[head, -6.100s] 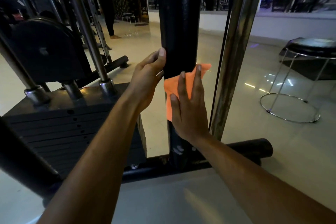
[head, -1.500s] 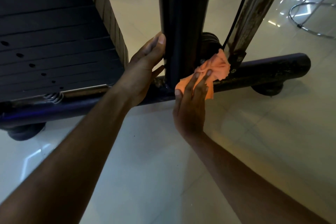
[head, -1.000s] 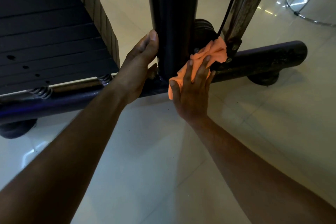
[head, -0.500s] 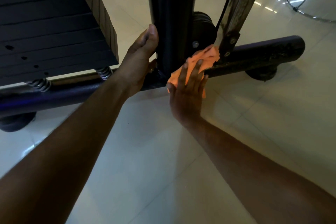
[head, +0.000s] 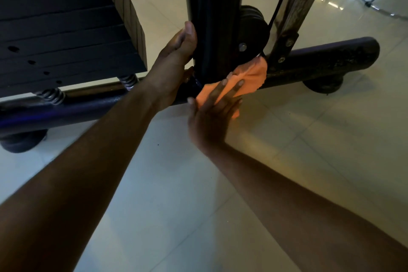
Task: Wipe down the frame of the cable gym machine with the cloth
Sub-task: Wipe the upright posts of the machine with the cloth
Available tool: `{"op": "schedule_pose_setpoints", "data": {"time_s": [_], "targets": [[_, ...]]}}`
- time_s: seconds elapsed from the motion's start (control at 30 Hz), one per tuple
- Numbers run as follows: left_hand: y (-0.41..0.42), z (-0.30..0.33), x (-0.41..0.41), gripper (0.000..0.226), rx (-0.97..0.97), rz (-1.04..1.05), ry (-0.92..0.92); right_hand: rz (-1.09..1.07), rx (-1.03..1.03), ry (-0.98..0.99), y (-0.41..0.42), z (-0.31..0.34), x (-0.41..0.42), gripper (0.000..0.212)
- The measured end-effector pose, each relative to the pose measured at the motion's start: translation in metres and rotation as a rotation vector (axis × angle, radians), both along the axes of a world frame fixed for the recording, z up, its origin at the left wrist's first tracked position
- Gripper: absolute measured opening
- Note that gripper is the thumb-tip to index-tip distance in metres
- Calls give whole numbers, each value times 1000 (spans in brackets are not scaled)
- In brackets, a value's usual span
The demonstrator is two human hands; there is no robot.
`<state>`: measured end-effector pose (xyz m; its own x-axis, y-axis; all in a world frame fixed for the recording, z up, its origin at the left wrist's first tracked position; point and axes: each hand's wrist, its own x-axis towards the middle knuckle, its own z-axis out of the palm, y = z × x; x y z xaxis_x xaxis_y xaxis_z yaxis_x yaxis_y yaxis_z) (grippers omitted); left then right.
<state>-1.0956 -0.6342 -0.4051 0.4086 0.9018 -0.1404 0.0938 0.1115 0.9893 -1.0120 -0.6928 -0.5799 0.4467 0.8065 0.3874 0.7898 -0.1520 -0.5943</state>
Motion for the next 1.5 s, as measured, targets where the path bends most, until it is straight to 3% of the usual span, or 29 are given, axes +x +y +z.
{"op": "schedule_pose_setpoints", "data": {"time_s": [0.1,0.2,0.3,0.57,0.7,0.77,0.87,0.93,1.1,1.23,1.37,1.5], "targets": [[-1,1,0,64,-13,-5,0,-100,10,154,13,19,-38,104],[-1,2,0,56,11,-16,10,-28,-9,-13,7,-8,-11,99],[-1,2,0,63,11,-8,16,64,-9,-199,-5,-23,22,88],[-3,3,5,53,29,6,16,-17,93,-77,13,16,35,78],[-7,2,9,45,35,10,28,131,44,-262,9,-2,64,82],[-8,0,8,45,41,-3,27,137,65,-160,6,3,62,74],[-8,-5,7,56,38,-7,-5,-30,129,293,15,37,17,69],[-7,-6,7,57,29,-29,-20,-69,111,385,19,50,5,70],[-13,-12,7,54,47,-36,-12,147,-16,-126,-3,13,70,72],[-15,-15,11,51,49,-15,-34,146,-44,-20,2,28,65,69],[-17,-16,13,52,47,32,-48,165,-64,-67,-4,27,72,75],[-22,-28,7,68,45,145,-6,287,-52,-67,-20,32,92,73]]}}
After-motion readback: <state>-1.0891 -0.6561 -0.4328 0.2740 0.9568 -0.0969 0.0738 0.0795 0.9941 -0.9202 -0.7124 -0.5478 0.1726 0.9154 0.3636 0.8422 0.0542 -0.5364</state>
